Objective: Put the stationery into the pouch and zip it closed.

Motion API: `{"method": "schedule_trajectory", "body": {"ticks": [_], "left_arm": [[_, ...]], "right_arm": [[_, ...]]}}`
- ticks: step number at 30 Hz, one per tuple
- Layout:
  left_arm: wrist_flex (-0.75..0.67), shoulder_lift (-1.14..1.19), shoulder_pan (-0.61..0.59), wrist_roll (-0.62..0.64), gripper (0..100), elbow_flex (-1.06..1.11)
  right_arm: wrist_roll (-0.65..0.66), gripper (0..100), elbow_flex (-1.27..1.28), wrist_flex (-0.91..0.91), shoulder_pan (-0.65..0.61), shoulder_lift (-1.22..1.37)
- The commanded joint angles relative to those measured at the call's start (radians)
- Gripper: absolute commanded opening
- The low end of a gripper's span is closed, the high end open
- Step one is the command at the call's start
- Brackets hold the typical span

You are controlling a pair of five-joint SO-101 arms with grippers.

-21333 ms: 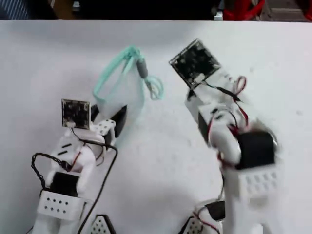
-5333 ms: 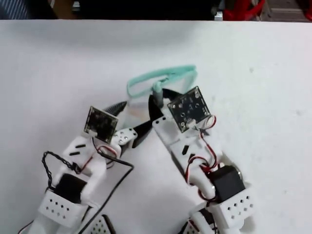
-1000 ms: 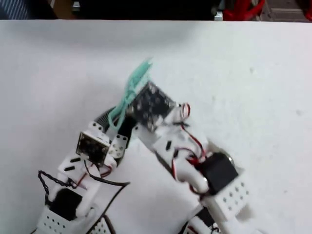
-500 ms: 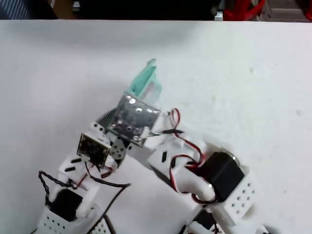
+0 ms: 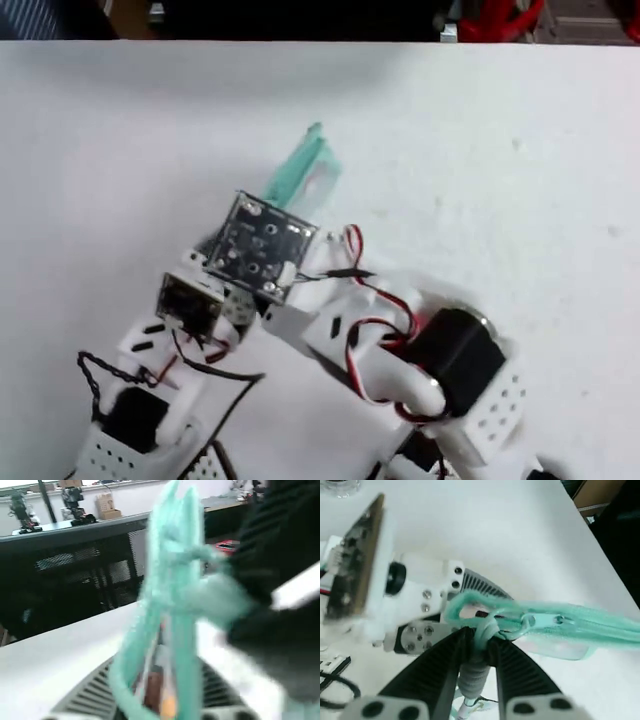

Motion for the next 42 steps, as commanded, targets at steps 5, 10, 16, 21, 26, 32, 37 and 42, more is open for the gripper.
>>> {"method": "schedule_trajectory", "body": {"ticks": [5, 10, 16, 21, 26, 32, 37, 42], "left_arm": [[-0.005, -0.018, -0.036, 0.087, 24, -0.017], [-0.026, -0.018, 0.022, 0.04, 18, 0.008], [-0.044, -0.018, 0.021, -0.029, 2, 0.005], [-0.048, -0.018, 0.028, -0.035, 2, 0.005], [-0.048, -0.018, 0.022, -0.037, 2, 0.005], [-0.048, -0.018, 0.021, -0.041, 2, 0.005], [-0.049, -0.018, 0.021, -0.041, 2, 0.005], [-0.049, -0.018, 0.007, -0.038, 2, 0.005]], "right_arm": [[0.005, 1.9, -0.023, -0.021, 0.07, 0.021], [0.003, 1.9, -0.048, -0.036, 0.079, 0.035], [-0.048, 1.9, -0.135, -0.039, 0.278, 0.065], [-0.051, 1.9, -0.141, 0.03, 0.168, 0.101], [-0.055, 1.9, -0.147, 0.102, -0.053, 0.096], [-0.029, 1.9, -0.141, 0.199, -0.205, 0.097], [-0.021, 1.9, -0.141, 0.2, -0.282, 0.108], [0.008, 1.9, -0.141, 0.202, -0.3, 0.107]]}}
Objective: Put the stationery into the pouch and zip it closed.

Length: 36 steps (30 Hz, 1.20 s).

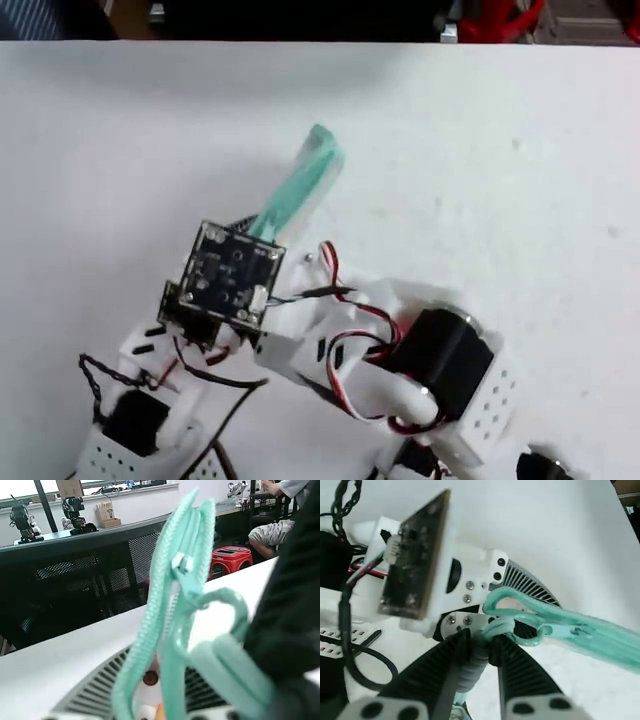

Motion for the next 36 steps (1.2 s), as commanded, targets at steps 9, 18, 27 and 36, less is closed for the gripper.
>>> {"method": "schedule_trajectory", "body": {"ticks": [9, 18, 27, 36], "left_arm": [[-0.058, 0.001, -0.022, -0.002, 2, -0.009], [-0.057, -0.001, -0.036, 0.002, 9, -0.009], [-0.014, -0.001, -0.036, 0.086, 25, -0.015], [-0.057, -0.001, -0.027, 0.044, 14, -0.008]], "right_arm": [[0.068, 1.9, 0.087, 0.025, -0.234, 0.068], [0.077, 1.9, -0.109, 0.021, 0.008, -0.018], [0.069, 1.9, -0.086, -0.045, 0.242, 0.007], [0.066, 2.2, -0.06, -0.067, 0.262, -0.002]]}}
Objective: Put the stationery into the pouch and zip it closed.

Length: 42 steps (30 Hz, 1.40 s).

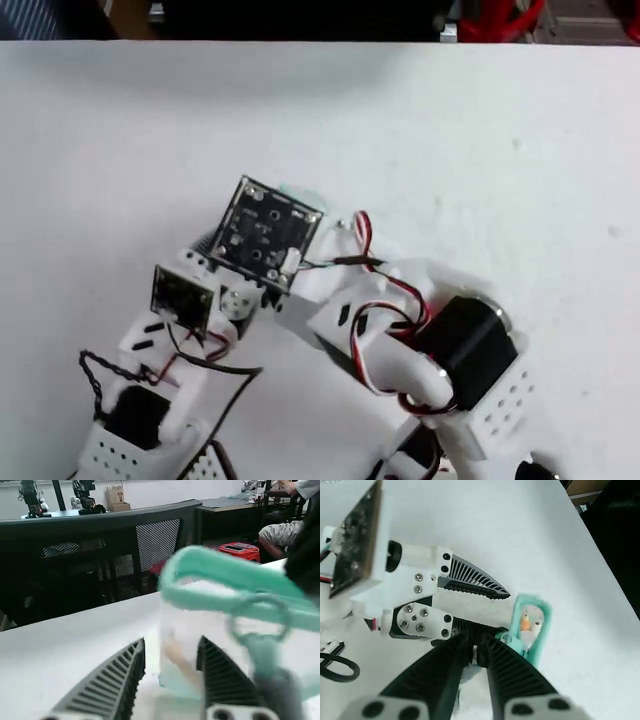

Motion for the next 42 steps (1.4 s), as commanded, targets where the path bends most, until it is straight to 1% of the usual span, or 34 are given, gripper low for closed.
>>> {"method": "schedule_trajectory", "body": {"ticks": [1, 3, 4, 6, 8, 10, 11, 14, 20, 22, 24, 26, 27, 28, 29, 30, 31, 33, 34, 35, 39, 41, 42], "left_arm": [[-0.034, -0.016, 0.004, -0.032, 14, -0.025], [-0.034, -0.016, 0.004, -0.032, 15, -0.025], [-0.034, -0.016, 0.004, -0.032, 16, -0.023], [-0.034, -0.015, 0.004, -0.032, 18, -0.023], [-0.034, -0.015, 0.004, -0.032, 18, -0.023], [-0.034, -0.015, 0.004, -0.032, 18, -0.023], [-0.034, -0.015, 0.004, -0.032, 18, -0.023], [-0.034, -0.015, 0.004, -0.032, 18, -0.023], [-0.031, -0.015, 0.004, -0.032, 18, -0.023], [-0.029, -0.015, 0.004, -0.031, 19, -0.023], [-0.028, -0.015, 0.004, -0.031, 19, -0.023], [-0.026, -0.015, 0.004, -0.031, 19, -0.025], [-0.023, -0.015, 0.002, -0.031, 19, -0.029], [-0.003, -0.016, 0.002, -0.031, 19, -0.035], [0.032, -0.016, 0.004, -0.031, 20, -0.057], [0.089, -0.016, 0.007, -0.029, 22, -0.092], [0.158, -0.016, 0.019, -0.02, 25, -0.138], [0.293, -0.016, 0.058, 0.043, 28, -0.229], [0.331, -0.013, 0.081, 0.066, 29, -0.259], [0.33, -0.012, 0.108, 0.066, 29, -0.265], [0.219, -0.008, 0.171, 0.032, 28, -0.196], [0.229, -0.015, 0.183, 0.032, 26, -0.186], [0.264, -0.018, 0.185, 0.034, 25, -0.203]], "right_arm": [[-0.002, 2.2, -0.011, -0.016, 0.048, -0.012], [-0.028, 2.9, -0.029, -0.018, 0.117, -0.033], [-0.046, 5.0, -0.038, -0.016, 0.153, -0.047], [-0.064, 13.0, -0.048, -0.007, 0.2, -0.087], [-0.058, 22.0, -0.043, 0.015, 0.205, -0.128], [0.005, 26.9, -0.018, 0.027, 0.205, -0.147], [0.043, 27.1, 0.006, 0.033, 0.203, -0.142], [0.109, 27.0, 0.107, 0.03, 0.194, -0.107], [0.123, 26.9, 0.244, -0.09, 0.197, -0.041], [0.147, 25.9, 0.276, -0.134, 0.229, -0.027], [0.201, 19.0, 0.307, -0.188, 0.283, -0.016], [0.238, 3.6, 0.331, -0.234, 0.332, -0.004], [0.244, 0.1, 0.344, -0.246, 0.349, -0.002], [0.249, 3.8, 0.356, -0.252, 0.357, -0.005], [0.247, 3.8, 0.365, -0.254, 0.354, -0.005], [0.247, 1.5, 0.368, -0.254, 0.354, -0.007], [0.247, 1.9, 0.373, -0.254, 0.354, -0.012], [0.244, 1.9, 0.376, -0.257, 0.354, -0.03], [0.232, 1.9, 0.377, -0.26, 0.354, -0.041], [0.222, 1.9, 0.377, -0.26, 0.354, -0.051], [0.216, 1.9, 0.377, -0.259, 0.354, -0.096], [0.215, 1.9, 0.377, -0.255, 0.354, -0.102], [0.213, 1.9, 0.381, -0.254, 0.354, -0.104]]}}
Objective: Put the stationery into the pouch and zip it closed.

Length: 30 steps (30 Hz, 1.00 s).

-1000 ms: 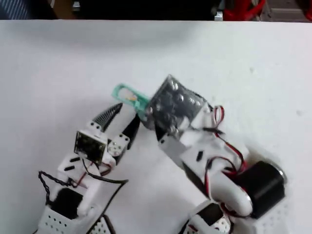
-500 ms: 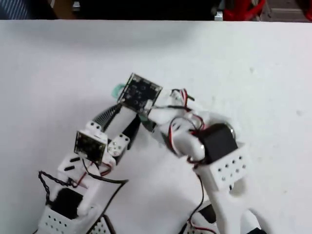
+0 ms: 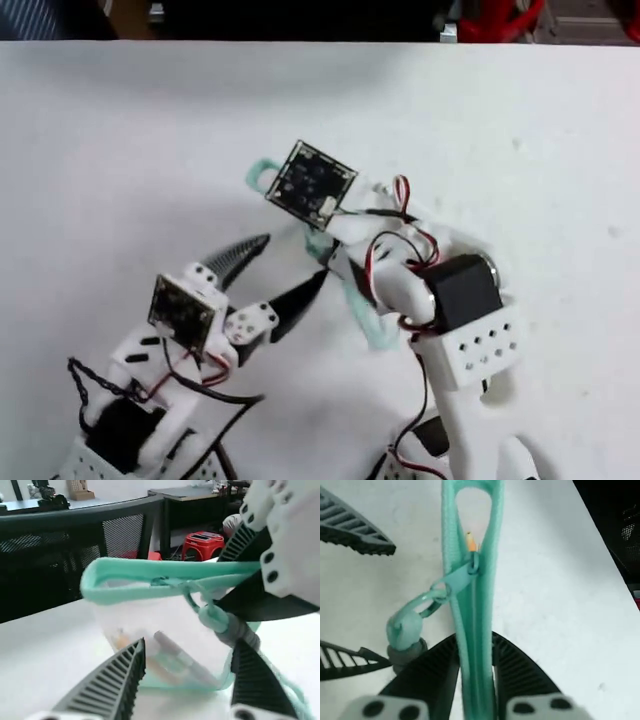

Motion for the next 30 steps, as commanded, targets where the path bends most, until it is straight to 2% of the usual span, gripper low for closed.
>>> {"method": "schedule_trajectory", "body": {"ticks": [1, 3, 6, 8, 13, 16, 18, 20, 22, 24, 26, 30], "left_arm": [[0.063, -0.01, 0.036, 0.0, 25, -0.068], [0.173, -0.035, 0.042, 0.043, 25, -0.153], [0.183, -0.053, 0.041, 0.075, 25, -0.193], [0.161, -0.051, 0.041, 0.077, 25, -0.164], [-0.009, -0.051, 0.047, 0.078, 25, -0.009], [-0.025, -0.051, 0.091, 0.08, 25, 0.008], [0.055, -0.058, 0.13, 0.081, 23, -0.029], [0.209, -0.058, 0.147, 0.081, 21, -0.135], [0.358, -0.058, 0.143, 0.081, 21, -0.27], [0.425, -0.058, 0.093, 0.08, 21, -0.356], [0.354, -0.053, 0.042, 0.081, 22, -0.322], [0.15, -0.053, 0.016, 0.08, 27, -0.11]], "right_arm": [[-0.014, 1.9, 0.006, -0.01, 0.005, -0.044], [-0.014, 1.9, 0.029, -0.013, 0.005, -0.047], [-0.015, 1.9, 0.046, -0.015, 0.005, -0.047], [-0.015, 1.9, 0.046, -0.015, 0.005, -0.048], [-0.025, 1.9, 0.052, -0.007, -0.047, -0.068], [-0.054, 1.9, 0.051, -0.008, -0.081, -0.105], [-0.057, 1.9, 0.051, -0.016, -0.079, -0.113], [-0.057, 1.9, 0.051, -0.022, -0.064, -0.113], [-0.055, 1.9, 0.051, -0.022, -0.03, -0.113], [-0.055, 1.9, 0.052, -0.022, -0.012, -0.113], [-0.055, 1.9, 0.052, -0.016, -0.012, -0.114], [-0.06, 1.9, 0.052, -0.013, -0.068, -0.122]]}}
